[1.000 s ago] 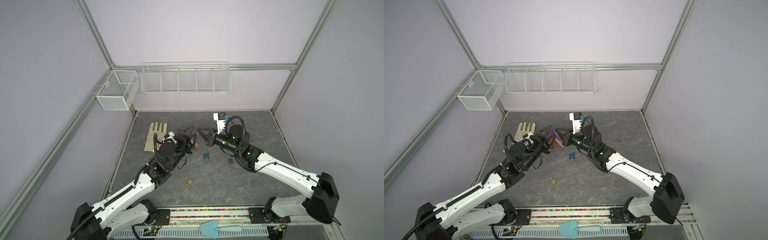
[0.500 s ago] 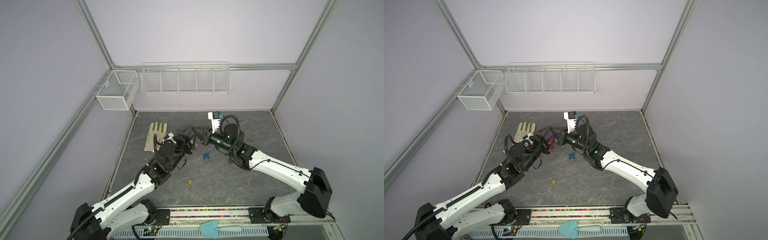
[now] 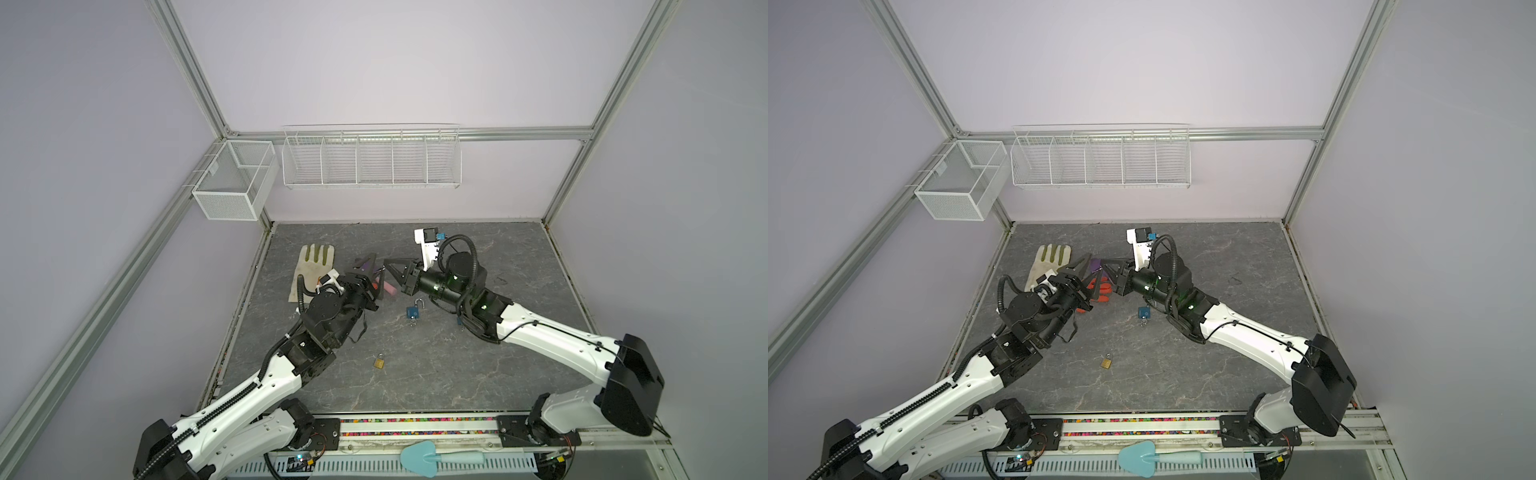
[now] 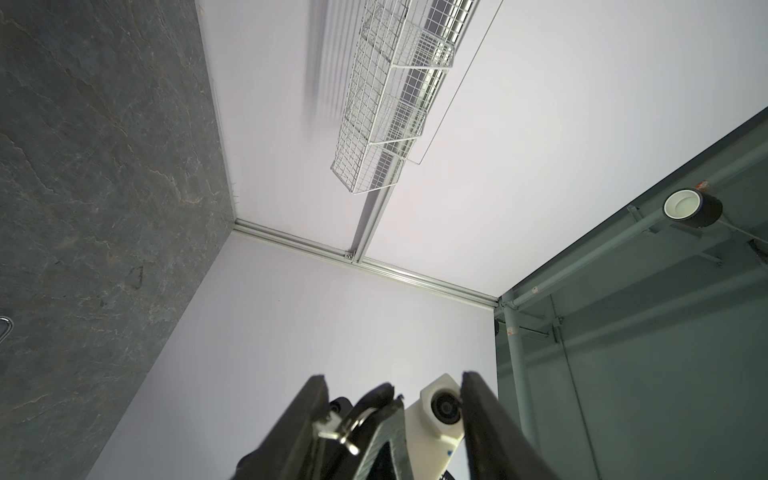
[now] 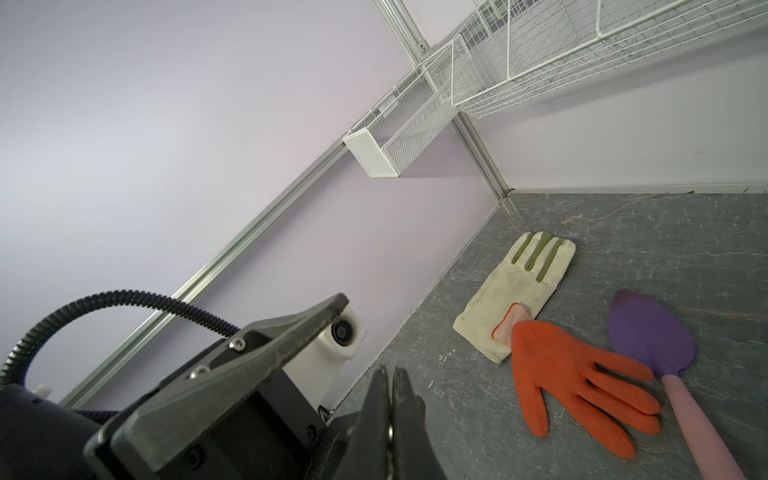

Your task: Unlock with the key

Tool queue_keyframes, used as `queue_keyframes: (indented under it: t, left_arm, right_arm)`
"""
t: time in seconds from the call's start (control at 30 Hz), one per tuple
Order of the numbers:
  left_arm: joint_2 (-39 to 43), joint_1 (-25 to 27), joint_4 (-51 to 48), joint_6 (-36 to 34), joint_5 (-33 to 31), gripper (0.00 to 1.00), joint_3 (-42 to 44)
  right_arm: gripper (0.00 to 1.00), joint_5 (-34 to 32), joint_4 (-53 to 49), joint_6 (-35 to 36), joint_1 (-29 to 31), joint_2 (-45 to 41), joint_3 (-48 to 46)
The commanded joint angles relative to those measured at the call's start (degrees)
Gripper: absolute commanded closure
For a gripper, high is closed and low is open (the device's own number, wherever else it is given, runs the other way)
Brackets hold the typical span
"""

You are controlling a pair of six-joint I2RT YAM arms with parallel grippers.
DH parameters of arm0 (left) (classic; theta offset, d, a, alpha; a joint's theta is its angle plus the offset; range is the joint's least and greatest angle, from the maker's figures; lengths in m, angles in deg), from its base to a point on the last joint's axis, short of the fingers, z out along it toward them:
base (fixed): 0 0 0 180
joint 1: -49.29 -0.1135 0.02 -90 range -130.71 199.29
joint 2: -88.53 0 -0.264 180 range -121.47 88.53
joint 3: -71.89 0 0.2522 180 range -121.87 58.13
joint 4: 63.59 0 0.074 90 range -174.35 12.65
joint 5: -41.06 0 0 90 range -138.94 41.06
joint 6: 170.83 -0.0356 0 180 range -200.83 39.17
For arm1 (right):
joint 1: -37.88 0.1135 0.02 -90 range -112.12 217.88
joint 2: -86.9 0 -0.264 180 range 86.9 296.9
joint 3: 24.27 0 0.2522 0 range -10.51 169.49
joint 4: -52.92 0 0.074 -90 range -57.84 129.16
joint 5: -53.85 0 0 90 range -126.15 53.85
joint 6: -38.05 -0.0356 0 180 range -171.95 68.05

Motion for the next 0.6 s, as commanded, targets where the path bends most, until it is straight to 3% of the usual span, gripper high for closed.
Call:
queue_keyframes:
  t: [0.0,0.33,0.47,0.57]
  left_arm:
    - [0.02,0.24,0.34,1.02,-0.86,0.53,0.93]
    - [-0.12,0.18,-0.87,0.54,-0.81,0.75,0.84]
    - [-0.32,0.23,-1.35,0.25,-0.61,0.9,0.66]
    - [-0.92,0.22,-1.28,-0.2,-0.07,0.92,0.23]
  right_arm:
    - [0.94,-0.27,1.13,1.61,0.78,-1.82,-0.65]
    - [0.94,-1.05,0.33,3.75,1.18,-3.33,-1.01]
    - [0.94,-1.33,-0.49,4.68,1.25,-4.05,-0.96]
    - [0.94,-1.33,-0.67,5.05,1.25,-4.23,-1.2]
